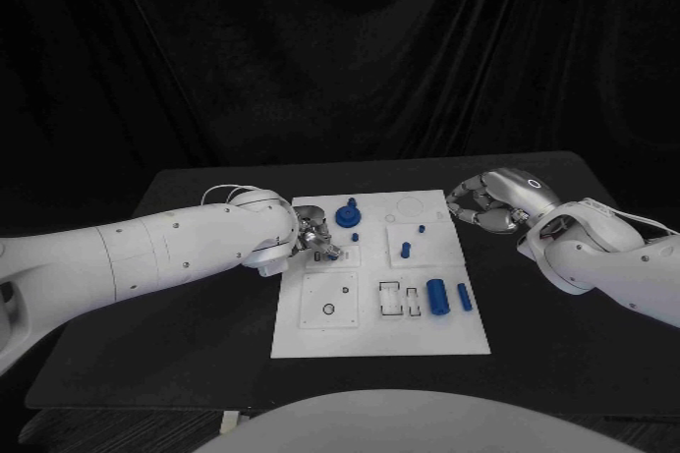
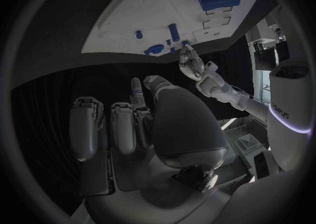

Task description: Assemble the parts on the task board

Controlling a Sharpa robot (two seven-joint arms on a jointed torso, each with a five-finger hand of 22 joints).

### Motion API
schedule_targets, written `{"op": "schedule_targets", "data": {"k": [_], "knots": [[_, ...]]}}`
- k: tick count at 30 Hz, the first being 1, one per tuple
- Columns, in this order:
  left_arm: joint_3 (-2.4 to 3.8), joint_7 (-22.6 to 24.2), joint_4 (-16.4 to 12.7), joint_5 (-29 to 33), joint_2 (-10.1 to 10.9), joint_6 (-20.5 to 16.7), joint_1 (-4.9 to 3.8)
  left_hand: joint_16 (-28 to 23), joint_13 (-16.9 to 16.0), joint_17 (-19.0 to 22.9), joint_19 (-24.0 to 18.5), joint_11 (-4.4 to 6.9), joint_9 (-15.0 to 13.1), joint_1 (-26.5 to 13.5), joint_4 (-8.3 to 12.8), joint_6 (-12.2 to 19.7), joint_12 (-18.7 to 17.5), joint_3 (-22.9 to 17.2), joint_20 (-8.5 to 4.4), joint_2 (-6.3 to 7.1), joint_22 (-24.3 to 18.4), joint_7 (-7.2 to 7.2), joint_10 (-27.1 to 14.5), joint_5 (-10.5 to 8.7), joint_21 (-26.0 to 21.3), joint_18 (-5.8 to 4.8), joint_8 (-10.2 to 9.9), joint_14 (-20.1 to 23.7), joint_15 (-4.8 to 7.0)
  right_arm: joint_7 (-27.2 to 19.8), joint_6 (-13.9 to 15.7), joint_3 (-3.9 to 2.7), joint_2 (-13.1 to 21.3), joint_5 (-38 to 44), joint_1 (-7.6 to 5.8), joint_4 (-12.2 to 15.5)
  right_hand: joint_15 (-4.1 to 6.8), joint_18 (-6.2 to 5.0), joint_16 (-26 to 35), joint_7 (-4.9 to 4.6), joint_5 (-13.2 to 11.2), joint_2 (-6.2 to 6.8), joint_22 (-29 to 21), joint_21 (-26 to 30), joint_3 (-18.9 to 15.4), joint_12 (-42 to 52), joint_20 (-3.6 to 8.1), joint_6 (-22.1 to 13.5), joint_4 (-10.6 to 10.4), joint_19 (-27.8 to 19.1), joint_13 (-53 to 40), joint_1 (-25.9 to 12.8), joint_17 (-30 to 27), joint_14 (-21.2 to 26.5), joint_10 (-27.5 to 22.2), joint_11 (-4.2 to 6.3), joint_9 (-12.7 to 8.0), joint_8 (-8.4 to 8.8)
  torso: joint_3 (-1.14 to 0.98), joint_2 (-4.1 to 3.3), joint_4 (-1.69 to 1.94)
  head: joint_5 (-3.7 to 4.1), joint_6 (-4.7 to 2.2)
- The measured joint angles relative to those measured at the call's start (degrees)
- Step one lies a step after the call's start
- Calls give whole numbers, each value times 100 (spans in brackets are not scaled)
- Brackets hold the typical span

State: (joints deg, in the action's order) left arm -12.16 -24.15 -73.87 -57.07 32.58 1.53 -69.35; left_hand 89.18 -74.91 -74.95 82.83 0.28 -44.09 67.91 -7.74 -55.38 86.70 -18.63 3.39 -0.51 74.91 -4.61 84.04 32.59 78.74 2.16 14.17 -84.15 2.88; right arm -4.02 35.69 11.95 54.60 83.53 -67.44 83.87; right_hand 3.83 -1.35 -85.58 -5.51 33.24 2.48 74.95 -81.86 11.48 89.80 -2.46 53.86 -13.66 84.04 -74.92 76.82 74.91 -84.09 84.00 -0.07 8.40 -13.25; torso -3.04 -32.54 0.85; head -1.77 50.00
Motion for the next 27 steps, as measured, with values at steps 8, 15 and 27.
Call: {"op": "schedule_targets", "data": {"k": [8,15,27], "knots": [[0,-57,-114,-3,73,-18,-10,0,0,1,0,0,-24,-37,105,1,0,-69,0,51,0,23,0,-64,22,0,58,0,0,3,-2,0,11,0,0,0,-20,0,0,0,0,0,0,28,0,0,0,0,0,0,0,0,0,20,0,0,0,0,1,-1,-1,26,0],[-4,-97,-183,-3,131,-7,-173,0,0,1,20,0,-31,-75,254,11,0,-219,-20,88,0,33,0,-93,22,0,93,21,20,5,-3,0,12,0,1,0,-20,0,0,0,0,0,-1,28,0,0,0,0,0,0,1,0,0,20,0,0,-1,0,1,0,-2,27,0],[-1,-48,-149,-3,123,95,-340,0,0,1,20,0,-62,-83,254,11,0,-219,-20,96,0,32,0,-125,22,0,93,21,20,7,-14,0,-15,-1,1,-20,-20,0,0,0,0,0,-2,28,0,0,0,0,0,0,1,0,0,20,0,0,-1,0,1,4,-5,21,0]]}}
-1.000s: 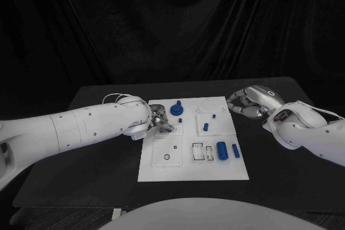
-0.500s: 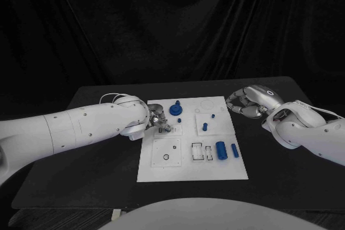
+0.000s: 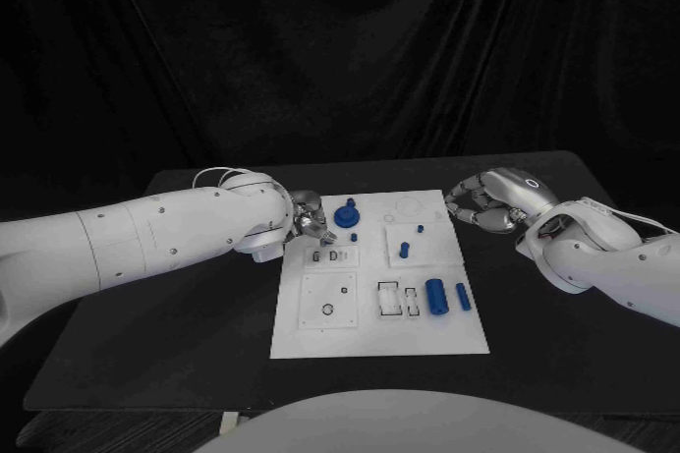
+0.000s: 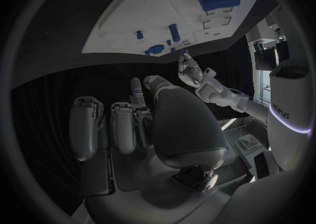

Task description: Assemble the parts on the task board

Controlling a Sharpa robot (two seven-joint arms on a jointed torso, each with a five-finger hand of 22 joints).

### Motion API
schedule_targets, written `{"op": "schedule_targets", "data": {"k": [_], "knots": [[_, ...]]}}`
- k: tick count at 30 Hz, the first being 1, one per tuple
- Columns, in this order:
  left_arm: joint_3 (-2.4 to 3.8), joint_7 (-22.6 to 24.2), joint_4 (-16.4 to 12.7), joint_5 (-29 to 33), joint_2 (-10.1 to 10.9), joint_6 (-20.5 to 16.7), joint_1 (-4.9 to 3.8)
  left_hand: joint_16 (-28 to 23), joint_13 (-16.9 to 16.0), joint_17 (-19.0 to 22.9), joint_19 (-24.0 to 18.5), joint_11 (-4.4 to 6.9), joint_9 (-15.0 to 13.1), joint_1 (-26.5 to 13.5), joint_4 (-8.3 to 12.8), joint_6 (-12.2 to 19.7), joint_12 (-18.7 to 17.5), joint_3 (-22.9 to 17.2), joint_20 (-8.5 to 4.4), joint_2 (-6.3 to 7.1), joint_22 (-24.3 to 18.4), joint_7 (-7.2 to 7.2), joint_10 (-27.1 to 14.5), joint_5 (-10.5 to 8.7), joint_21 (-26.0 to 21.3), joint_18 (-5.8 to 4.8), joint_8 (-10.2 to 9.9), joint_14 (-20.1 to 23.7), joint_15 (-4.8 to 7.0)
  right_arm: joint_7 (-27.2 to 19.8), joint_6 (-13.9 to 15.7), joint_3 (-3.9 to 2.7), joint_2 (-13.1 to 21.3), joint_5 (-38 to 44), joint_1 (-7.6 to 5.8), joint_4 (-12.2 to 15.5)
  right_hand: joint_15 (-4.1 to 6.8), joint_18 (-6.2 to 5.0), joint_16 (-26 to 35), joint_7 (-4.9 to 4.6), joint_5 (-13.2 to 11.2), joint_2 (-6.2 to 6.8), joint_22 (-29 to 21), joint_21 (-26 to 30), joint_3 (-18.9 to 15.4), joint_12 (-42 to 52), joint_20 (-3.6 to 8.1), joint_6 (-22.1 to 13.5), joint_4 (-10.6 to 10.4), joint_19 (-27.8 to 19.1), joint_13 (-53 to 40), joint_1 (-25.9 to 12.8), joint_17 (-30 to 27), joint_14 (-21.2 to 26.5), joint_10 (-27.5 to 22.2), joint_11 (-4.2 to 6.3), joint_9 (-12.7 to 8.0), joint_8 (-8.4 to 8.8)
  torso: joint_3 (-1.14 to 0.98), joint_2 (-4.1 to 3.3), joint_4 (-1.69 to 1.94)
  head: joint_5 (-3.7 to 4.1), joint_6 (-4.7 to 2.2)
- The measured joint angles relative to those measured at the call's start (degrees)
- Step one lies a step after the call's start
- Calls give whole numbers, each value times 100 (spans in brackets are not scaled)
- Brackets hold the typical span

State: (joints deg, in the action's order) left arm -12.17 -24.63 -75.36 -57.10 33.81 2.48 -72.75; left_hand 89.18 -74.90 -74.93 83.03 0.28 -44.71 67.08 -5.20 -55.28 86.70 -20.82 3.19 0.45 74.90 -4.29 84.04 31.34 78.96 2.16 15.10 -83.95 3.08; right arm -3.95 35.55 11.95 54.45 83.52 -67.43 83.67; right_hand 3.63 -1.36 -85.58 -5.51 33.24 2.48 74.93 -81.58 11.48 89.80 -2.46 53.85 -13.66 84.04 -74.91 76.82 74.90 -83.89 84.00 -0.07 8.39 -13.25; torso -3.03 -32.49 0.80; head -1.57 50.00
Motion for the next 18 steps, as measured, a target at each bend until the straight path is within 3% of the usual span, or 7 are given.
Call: {"op": "schedule_targets", "data": {"k": [8,10,11,18], "knots": [[0,10,106,1,-52,348,-33,0,0,1,0,0,0,-28,0,-1,27,-1,0,28,0,-1,0,-122,0,0,44,0,0,4,-13,0,-10,0,0,-7,0,0,0,0,0,0,-1,0,0,0,0,0,0,0,0,0,0,0,0,0,0,0,0,-4,3,-3,0],[-2,-10,146,6,-70,485,-43,24,0,1,20,0,1,-75,244,-2,67,-246,-20,74,0,-2,0,-206,27,0,44,0,0,5,-15,0,-11,0,0,-7,0,0,0,0,0,0,-1,0,0,0,0,0,0,0,0,0,0,0,0,0,0,0,0,-7,3,-3,0],[-2,-26,171,15,-85,550,-52,27,0,1,21,0,1,-83,244,-2,68,-246,-21,81,0,-2,0,-207,28,0,44,0,0,5,-16,0,-10,0,0,-7,0,0,0,0,0,0,-1,0,0,0,0,0,0,0,0,0,0,0,0,0,0,0,0,-7,3,-3,0],[1,-276,527,374,-274,1105,-176,26,0,1,21,0,2,-113,247,-3,68,-248,-21,64,0,-3,0,-255,27,0,44,-21,21,9,-19,0,-3,0,1,-5,0,0,0,0,0,0,-1,0,0,0,0,0,0,0,1,0,0,0,0,0,-1,0,0,-7,5,-14,0]]}}
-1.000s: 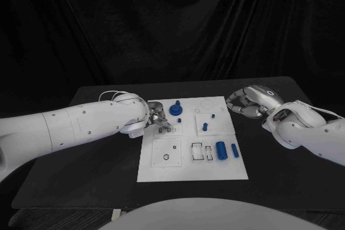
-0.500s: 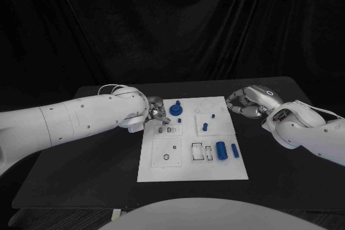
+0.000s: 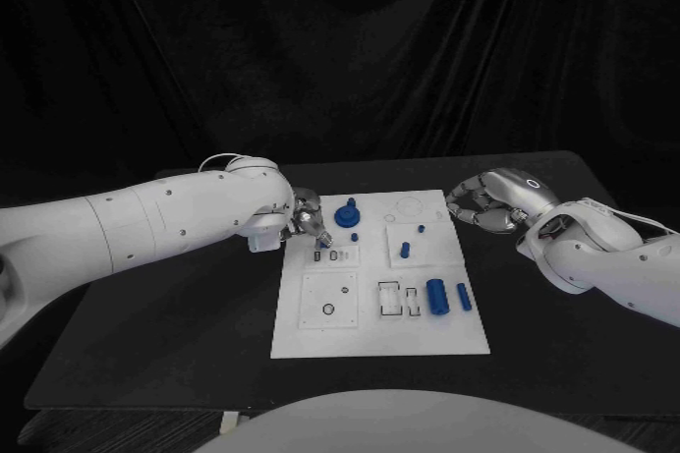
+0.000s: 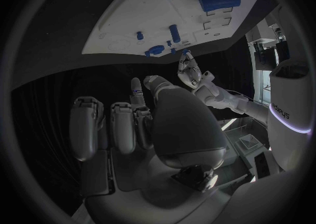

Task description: Assemble the parts on the task board

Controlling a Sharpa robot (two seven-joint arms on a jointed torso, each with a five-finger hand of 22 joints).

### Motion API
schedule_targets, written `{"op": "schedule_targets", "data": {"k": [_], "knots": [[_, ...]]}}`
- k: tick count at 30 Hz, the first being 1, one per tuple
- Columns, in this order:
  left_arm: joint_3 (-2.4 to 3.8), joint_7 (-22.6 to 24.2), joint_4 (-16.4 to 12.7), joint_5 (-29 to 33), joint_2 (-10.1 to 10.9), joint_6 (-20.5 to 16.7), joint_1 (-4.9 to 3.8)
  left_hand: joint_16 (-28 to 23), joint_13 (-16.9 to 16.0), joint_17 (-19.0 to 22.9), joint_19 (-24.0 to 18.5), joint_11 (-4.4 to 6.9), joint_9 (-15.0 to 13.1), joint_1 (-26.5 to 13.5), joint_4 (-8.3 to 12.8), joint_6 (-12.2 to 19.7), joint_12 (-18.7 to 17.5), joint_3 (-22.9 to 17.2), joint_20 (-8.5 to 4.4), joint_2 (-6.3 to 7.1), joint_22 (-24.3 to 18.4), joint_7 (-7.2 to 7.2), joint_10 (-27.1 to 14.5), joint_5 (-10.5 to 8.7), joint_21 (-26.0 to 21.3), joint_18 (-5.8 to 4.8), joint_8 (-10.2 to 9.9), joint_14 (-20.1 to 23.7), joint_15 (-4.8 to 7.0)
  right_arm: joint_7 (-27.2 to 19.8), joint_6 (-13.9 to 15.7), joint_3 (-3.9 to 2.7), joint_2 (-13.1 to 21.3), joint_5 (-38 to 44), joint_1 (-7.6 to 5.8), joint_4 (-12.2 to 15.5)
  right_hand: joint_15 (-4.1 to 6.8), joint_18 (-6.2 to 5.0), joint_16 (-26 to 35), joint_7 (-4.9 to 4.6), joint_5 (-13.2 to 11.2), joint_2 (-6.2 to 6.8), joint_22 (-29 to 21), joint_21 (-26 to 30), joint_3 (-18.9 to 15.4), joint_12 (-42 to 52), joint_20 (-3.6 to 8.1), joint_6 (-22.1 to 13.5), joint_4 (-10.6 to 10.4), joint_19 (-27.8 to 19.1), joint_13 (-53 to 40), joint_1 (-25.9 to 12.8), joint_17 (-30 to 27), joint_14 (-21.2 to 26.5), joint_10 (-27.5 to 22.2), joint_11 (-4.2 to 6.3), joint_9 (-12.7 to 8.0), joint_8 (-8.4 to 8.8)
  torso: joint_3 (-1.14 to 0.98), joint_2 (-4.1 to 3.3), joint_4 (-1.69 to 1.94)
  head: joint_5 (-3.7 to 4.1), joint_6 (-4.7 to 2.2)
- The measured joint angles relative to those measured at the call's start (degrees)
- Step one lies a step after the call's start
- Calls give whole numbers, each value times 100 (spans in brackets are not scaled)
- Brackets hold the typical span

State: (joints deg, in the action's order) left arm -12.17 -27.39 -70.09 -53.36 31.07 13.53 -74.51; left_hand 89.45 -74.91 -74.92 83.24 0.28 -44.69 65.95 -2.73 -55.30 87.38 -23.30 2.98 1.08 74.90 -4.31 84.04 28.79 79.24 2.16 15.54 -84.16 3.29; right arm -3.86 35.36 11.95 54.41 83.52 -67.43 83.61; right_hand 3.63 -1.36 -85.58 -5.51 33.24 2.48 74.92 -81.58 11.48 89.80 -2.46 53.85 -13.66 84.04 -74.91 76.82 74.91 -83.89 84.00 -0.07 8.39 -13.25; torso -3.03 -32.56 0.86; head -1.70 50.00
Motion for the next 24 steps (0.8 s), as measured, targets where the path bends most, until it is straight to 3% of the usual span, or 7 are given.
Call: {"op": "schedule_targets", "data": {"k": [11,24], "knots": [[0,-317,342,441,-213,447,-44,-3,0,0,0,0,18,-81,-12,-2,22,-22,0,-15,0,-2,0,0,0,0,0,1,-1,4,-3,0,-7,0,0,1,0,0,0,0,0,0,0,0,0,0,0,0,0,0,0,0,0,0,0,0,0,0,1,3,0,-5,0],[-1,-453,625,594,-411,584,-47,-3,0,1,20,0,34,-144,-42,-10,49,-53,-20,-22,4,-10,0,35,33,0,-2,1,-1,4,-4,0,-12,0,0,0,0,0,0,0,0,0,-1,0,0,0,0,0,0,0,0,0,0,0,0,0,-1,0,-1,0,-4,-26,0]]}}
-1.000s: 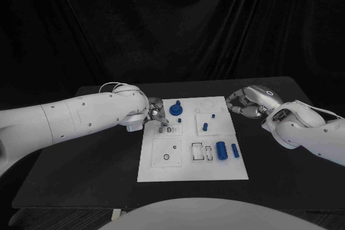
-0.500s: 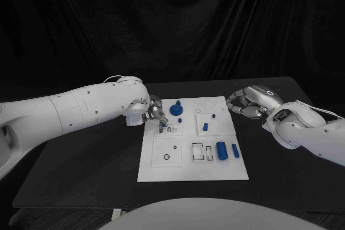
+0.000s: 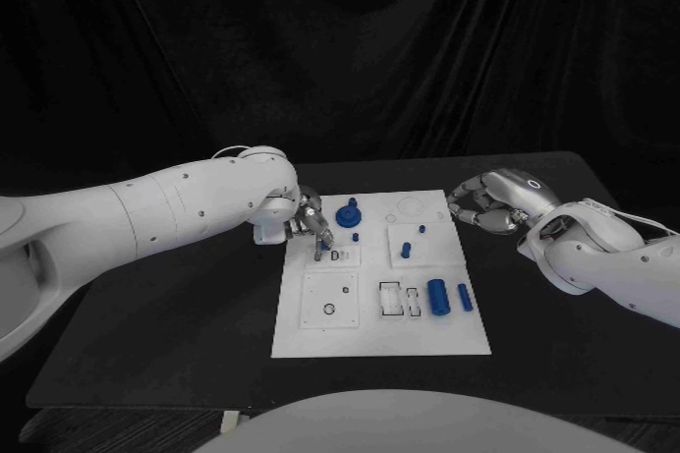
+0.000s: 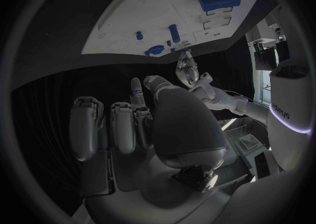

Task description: Assemble the parts on the task board

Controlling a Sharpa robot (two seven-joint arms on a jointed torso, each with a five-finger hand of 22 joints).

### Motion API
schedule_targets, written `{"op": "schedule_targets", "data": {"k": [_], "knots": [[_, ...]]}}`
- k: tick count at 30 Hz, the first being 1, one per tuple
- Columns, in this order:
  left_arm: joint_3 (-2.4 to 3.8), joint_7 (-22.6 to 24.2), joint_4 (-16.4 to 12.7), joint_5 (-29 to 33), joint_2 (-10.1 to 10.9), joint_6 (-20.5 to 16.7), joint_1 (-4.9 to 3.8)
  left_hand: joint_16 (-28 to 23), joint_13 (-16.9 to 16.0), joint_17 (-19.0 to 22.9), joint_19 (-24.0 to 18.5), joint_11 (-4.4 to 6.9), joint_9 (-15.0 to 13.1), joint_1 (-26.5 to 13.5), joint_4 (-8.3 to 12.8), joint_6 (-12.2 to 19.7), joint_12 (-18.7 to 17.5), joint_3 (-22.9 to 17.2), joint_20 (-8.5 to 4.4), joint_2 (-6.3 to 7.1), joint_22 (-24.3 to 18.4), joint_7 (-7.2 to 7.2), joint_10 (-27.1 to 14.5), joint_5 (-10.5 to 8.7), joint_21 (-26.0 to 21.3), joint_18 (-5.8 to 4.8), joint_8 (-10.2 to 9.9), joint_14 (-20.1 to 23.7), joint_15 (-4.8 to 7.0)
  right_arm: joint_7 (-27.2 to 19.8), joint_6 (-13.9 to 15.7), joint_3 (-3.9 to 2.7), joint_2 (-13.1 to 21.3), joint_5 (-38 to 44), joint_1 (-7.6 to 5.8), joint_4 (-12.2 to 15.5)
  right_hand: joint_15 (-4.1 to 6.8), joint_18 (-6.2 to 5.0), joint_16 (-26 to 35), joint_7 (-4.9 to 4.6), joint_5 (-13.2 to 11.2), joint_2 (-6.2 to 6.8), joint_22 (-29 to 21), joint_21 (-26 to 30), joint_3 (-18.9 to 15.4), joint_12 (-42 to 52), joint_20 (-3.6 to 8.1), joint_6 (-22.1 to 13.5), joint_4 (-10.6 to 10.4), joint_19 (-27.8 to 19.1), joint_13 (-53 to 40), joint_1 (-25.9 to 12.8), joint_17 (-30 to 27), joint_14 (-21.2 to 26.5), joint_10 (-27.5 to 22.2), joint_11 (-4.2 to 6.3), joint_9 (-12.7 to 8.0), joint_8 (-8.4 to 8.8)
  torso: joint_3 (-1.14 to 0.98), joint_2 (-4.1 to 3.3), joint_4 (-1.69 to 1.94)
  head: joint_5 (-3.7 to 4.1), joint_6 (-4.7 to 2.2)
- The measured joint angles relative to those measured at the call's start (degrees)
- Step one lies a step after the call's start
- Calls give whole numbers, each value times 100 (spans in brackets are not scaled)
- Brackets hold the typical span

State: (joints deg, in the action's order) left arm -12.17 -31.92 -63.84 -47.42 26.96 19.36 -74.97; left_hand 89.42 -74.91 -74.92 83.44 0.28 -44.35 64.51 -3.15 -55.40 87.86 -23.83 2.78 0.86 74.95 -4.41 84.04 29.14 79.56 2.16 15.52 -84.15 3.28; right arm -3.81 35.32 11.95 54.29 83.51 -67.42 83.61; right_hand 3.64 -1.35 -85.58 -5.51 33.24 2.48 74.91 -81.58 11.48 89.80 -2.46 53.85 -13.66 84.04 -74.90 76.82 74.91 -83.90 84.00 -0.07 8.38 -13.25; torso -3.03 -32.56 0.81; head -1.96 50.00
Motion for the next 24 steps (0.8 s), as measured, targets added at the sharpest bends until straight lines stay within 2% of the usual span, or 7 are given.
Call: {"op": "schedule_targets", "data": {"k": [6,7,24], "knots": [[0,-26,96,23,-57,0,0,21,0,0,13,15,32,-68,-31,0,21,-32,-13,-37,0,0,-15,70,21,0,-1,21,21,0,1,0,0,0,0,2,0,0,0,0,0,0,0,0,0,0,0,0,0,0,0,0,0,0,0,0,0,0,0,1,2,-2,0],[0,-30,107,25,-62,-3,0,21,0,0,21,16,36,-82,104,-1,21,-168,-21,-24,0,-1,-15,70,21,0,-7,21,21,0,1,0,0,0,0,2,0,0,0,0,0,0,0,0,0,0,0,0,0,0,-2,0,0,0,0,0,0,0,0,1,2,-3,0],[0,-54,155,43,-156,-96,34,21,0,0,21,35,67,-139,93,-13,44,-192,-21,-11,-1,-13,6,129,20,0,-23,21,20,-3,3,0,1,0,0,7,0,0,0,0,0,0,-1,0,16,0,0,0,-16,0,-4,0,0,0,0,0,5,0,0,-1,2,3,0]]}}
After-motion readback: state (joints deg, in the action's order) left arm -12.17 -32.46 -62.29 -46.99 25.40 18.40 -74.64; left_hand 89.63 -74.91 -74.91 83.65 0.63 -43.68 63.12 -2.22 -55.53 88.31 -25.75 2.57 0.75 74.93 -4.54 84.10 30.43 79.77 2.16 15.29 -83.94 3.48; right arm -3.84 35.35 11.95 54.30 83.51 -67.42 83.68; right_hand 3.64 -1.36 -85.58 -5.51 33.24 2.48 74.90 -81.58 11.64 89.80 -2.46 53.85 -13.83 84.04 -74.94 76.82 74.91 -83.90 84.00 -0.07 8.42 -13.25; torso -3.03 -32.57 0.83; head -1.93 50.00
